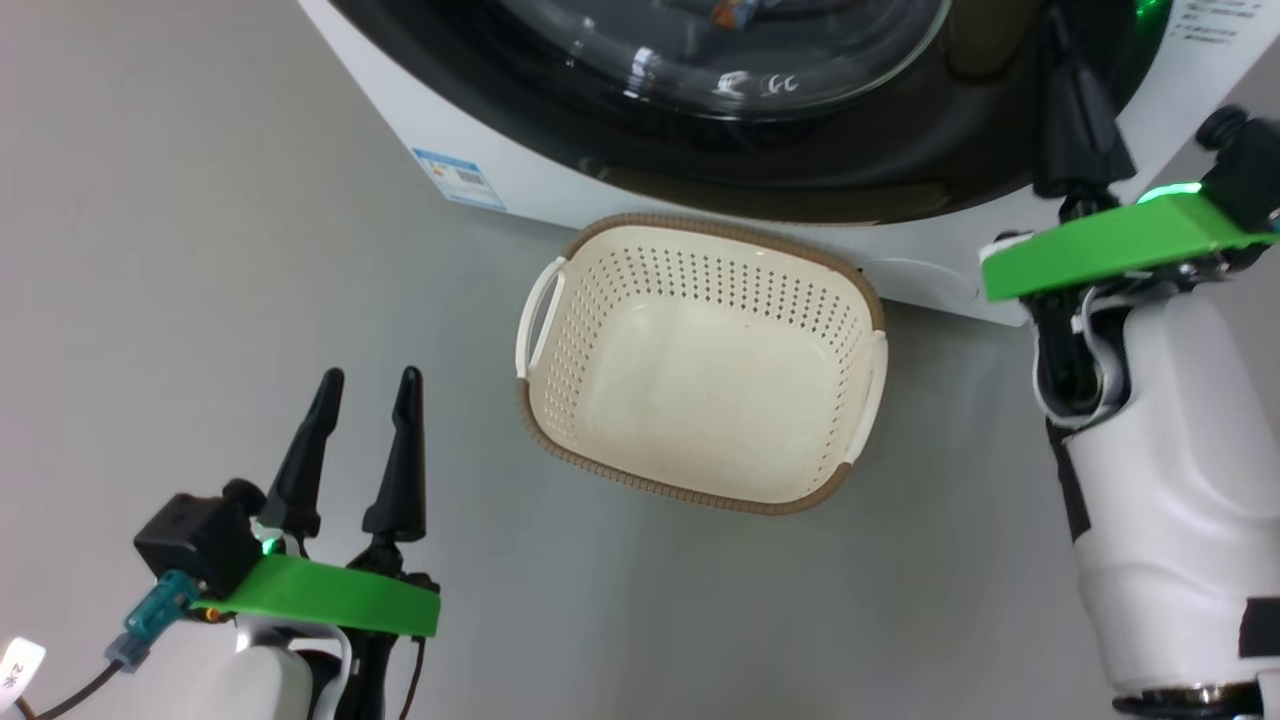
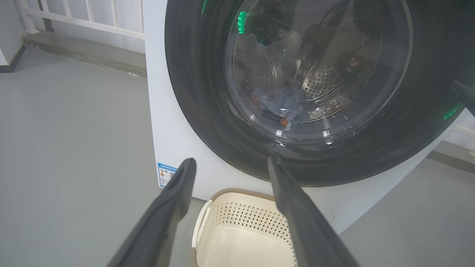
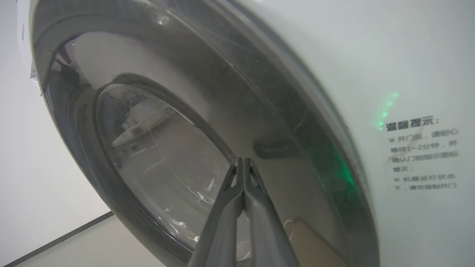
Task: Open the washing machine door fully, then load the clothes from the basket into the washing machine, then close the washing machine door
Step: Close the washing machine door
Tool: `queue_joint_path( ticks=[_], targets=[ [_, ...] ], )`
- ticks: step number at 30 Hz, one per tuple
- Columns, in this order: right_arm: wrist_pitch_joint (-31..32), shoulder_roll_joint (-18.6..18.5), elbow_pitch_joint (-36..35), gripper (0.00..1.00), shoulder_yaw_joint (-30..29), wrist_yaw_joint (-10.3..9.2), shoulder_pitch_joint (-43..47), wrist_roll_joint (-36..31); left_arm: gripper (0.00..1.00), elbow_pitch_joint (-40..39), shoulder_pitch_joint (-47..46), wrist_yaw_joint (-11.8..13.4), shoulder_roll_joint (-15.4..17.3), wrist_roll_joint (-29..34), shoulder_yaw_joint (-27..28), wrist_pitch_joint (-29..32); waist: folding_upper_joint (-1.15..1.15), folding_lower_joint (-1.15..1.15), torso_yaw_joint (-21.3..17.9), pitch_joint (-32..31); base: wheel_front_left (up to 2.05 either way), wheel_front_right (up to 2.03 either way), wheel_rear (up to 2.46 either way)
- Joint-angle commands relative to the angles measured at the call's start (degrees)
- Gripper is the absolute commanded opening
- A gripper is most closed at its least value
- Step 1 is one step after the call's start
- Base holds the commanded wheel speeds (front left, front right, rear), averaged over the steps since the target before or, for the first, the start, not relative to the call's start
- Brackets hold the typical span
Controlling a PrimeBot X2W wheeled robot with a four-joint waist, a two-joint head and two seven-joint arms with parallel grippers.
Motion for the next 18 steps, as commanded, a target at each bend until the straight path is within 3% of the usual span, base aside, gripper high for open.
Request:
queue_joint_path(
  ticks=[1,2,7,9,11,18],
  targets=[
    [-0.3,1.1,-1.3,0.0,2.2,-0.28,1.8,0.4,1.0,-0.6,-0.2,-0.1,1.8,-0.2,2.2,-0.4,0.0,0.0,-0.8,-1.1,0.0,0.0,0.0],
    [-0.3,1.1,-1.3,0.01,2.8,-0.28,2.7,0.7,1.0,-0.2,0.1,-0.1,1.9,-0.2,2.4,-0.4,0.0,0.0,-1.1,-1.5,0.0,0.0,0.0],
    [-0.3,1.1,-0.8,0.26,5.8,-0.28,7.1,1.7,1.0,2.0,1.4,-0.1,2.3,-0.1,3.5,-0.4,0.0,0.0,-2.3,-4.1,0.0,0.0,0.0],
    [-0.3,1.1,-0.8,0.47,7.0,-0.28,9.1,2.1,1.0,2.9,1.9,-0.1,2.6,-0.1,4.0,-0.4,0.0,0.0,-2.8,-5.2,0.0,0.0,0.0],
    [-0.3,1.1,-0.8,0.99,8.1,-0.28,11.0,2.5,1.0,3.4,2.5,-0.1,3.1,0.2,4.3,-0.4,0.0,0.0,-3.4,-6.3,0.0,0.0,0.0],
    [-0.3,1.1,-0.7,1.0,9.6,-0.28,17.7,3.3,1.0,5.2,4.5,-0.1,5.0,1.0,4.5,-0.4,0.0,0.0,-5.8,-10.2,0.0,0.0,0.0]
  ],
)
